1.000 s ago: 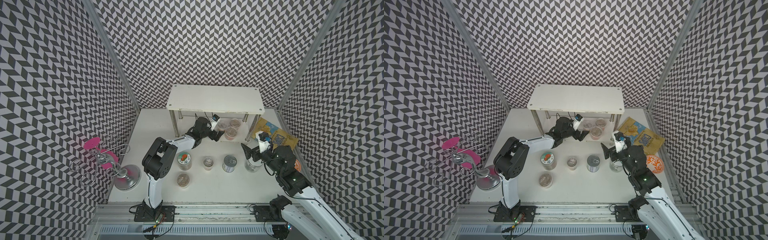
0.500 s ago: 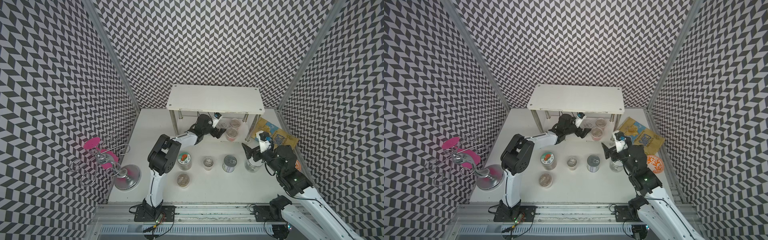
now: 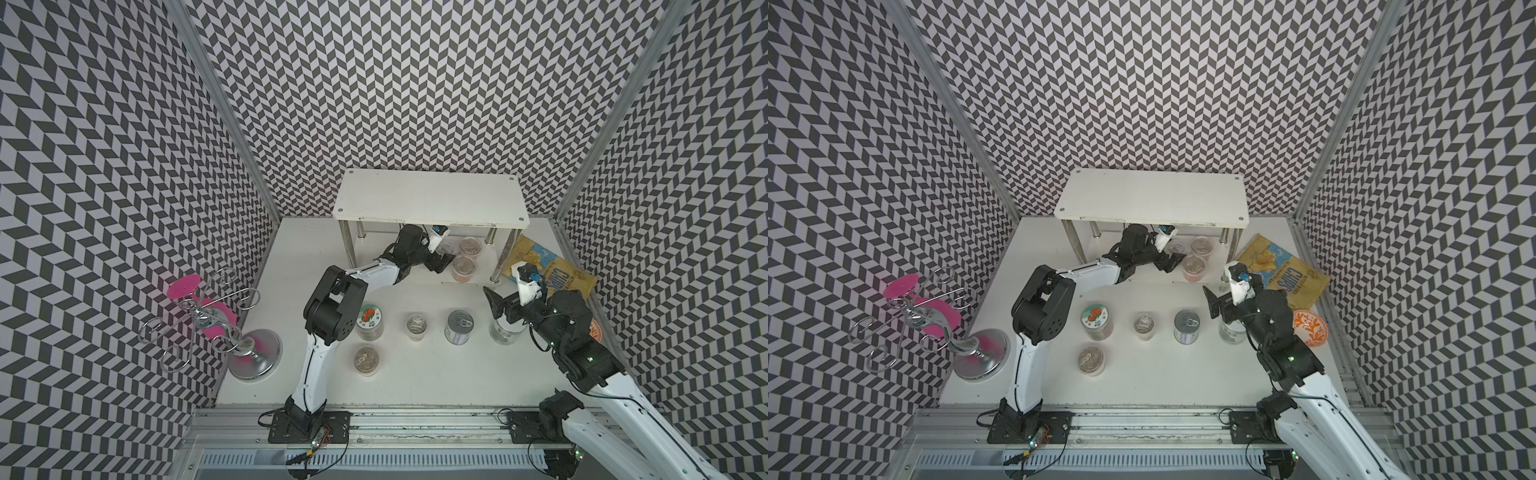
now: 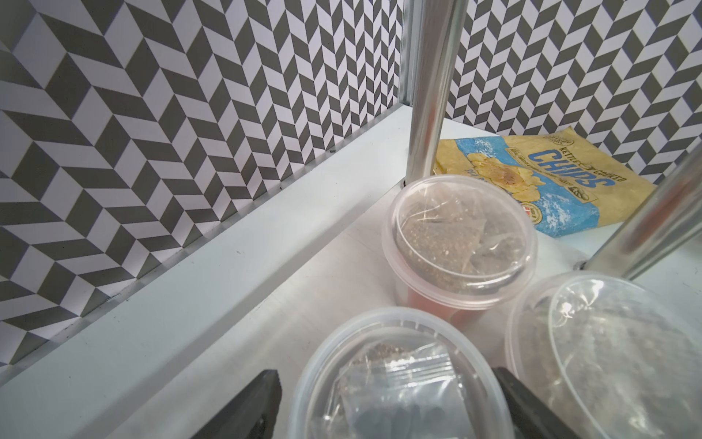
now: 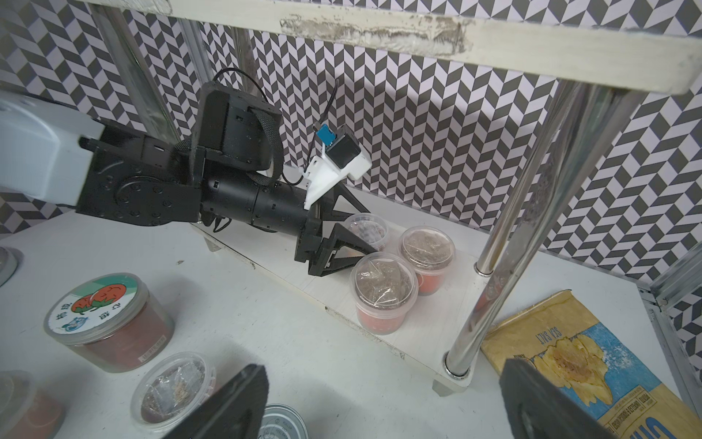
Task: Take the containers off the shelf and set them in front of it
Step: 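Pick up a container from the shelf.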
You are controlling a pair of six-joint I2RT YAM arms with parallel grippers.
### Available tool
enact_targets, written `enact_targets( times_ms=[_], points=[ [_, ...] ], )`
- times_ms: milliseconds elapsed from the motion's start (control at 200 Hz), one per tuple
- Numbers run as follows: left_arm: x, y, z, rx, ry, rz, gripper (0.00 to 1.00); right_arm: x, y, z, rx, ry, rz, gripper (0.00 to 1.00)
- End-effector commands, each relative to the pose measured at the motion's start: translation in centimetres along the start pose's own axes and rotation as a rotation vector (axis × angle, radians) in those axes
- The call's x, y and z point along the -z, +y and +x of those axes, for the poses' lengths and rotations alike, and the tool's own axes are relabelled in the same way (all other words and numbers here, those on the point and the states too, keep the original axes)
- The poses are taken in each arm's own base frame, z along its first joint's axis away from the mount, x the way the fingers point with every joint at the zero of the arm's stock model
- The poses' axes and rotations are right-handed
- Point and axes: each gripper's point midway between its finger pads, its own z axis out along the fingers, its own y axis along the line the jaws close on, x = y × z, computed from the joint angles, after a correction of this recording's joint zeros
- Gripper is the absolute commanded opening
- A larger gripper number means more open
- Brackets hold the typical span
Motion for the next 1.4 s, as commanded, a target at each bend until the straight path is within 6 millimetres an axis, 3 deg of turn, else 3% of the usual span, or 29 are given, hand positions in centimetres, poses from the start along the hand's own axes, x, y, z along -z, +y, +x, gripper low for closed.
enact_targets(
  times_ms=[0,371,596,971,1177,1392],
  points=[
    [-0.2,0.2,-0.8,-0.004,-0.016,0.018,0.83,0.5,-0.6,-2.2,-0.011,-0.064,0.026,1.0],
    [0.4,0.0,-0.8,0.013,-0.029,0.031,0.69,0.6,-0.6,-1.6,-0.022,-0.058,0.028,1.0],
    [1.7,-0.2,-1.5,0.001,-0.036,0.016,0.67,0.4,-0.5,-1.5,-0.03,-0.063,0.021,1.0],
    [6.0,-1.6,-2.3,0.002,-0.038,-0.004,0.65,0.4,-0.5,-1.6,-0.042,-0.078,0.019,1.0],
    [9.4,-4.0,-1.9,0.032,-0.04,0.002,0.64,0.4,-0.2,-1.2,-0.049,-0.079,0.002,1.0],
    [12.9,-7.8,0.2,0.082,-0.006,0.008,0.64,0.3,0.0,-1.2,-0.048,-0.085,-0.009,1.0]
  ],
)
